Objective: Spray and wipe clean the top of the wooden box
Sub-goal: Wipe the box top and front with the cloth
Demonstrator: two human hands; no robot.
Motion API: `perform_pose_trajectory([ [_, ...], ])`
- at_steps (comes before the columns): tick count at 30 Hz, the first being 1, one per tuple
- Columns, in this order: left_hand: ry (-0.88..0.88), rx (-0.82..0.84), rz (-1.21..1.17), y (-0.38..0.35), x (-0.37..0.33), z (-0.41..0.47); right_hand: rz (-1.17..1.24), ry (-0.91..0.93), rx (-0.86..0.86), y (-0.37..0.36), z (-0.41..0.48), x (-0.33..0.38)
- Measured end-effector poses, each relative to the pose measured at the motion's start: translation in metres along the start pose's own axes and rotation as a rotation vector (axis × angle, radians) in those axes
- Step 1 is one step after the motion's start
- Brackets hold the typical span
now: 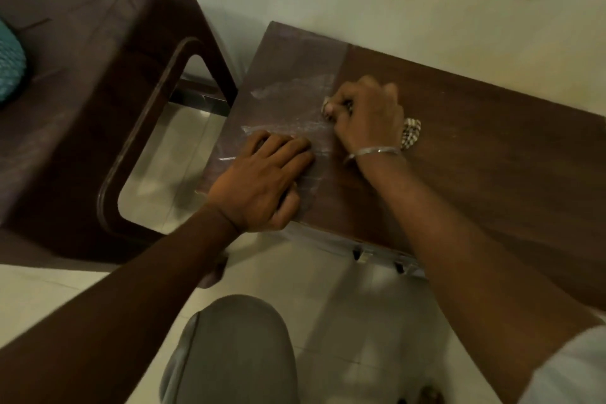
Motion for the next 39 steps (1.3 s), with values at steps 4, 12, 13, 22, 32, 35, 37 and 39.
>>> perform_pose_trajectory([
  [4, -0.011, 0.023, -0.030, 0.000, 0.016, -0.009, 0.031, -0.016, 0.025, 0.003, 0.000, -0.003],
  [12, 0.260, -0.155, -0.228, -0.006, 0.067, -0.035, 0.006, -0.145, 0.044, 0.000, 0.063, 0.003],
  [13, 0.258, -0.167, -0.279, -0.009, 0.067, -0.035, -0.003, -0.135, 0.049, -0.001, 0.061, 0.003],
  [22, 0.281, -0.269, -0.291, -0.016, 0.057, -0.026, 0.042, -0.017, 0.008, 0.000, -0.027, 0.012],
  [32, 0.410, -0.381, -0.506, -0.020, 0.056, -0.032, 0.029, -0.116, 0.064, 0.000, 0.027, 0.016],
  [35, 0.450, -0.410, -0.565, -0.016, 0.053, -0.031, 0.044, -0.127, 0.085, 0.002, 0.010, 0.020],
  [37, 0.460, -0.411, -0.593, -0.015, 0.053, -0.032, 0.045, -0.078, 0.074, 0.004, -0.025, 0.023],
  [39, 0.448, -0.399, -0.604, -0.017, 0.054, -0.032, 0.054, -0.022, 0.068, 0.007, -0.061, 0.023],
])
Point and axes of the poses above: each hand's wrist, its own z-axis towards the middle knuckle, its own y-axis out of the back of the hand, x = y × z, the point moved 1 cm from there along z, towards the middle knuckle, and after that the axes turned 4 degrees about -y, right-handed, at the moved point
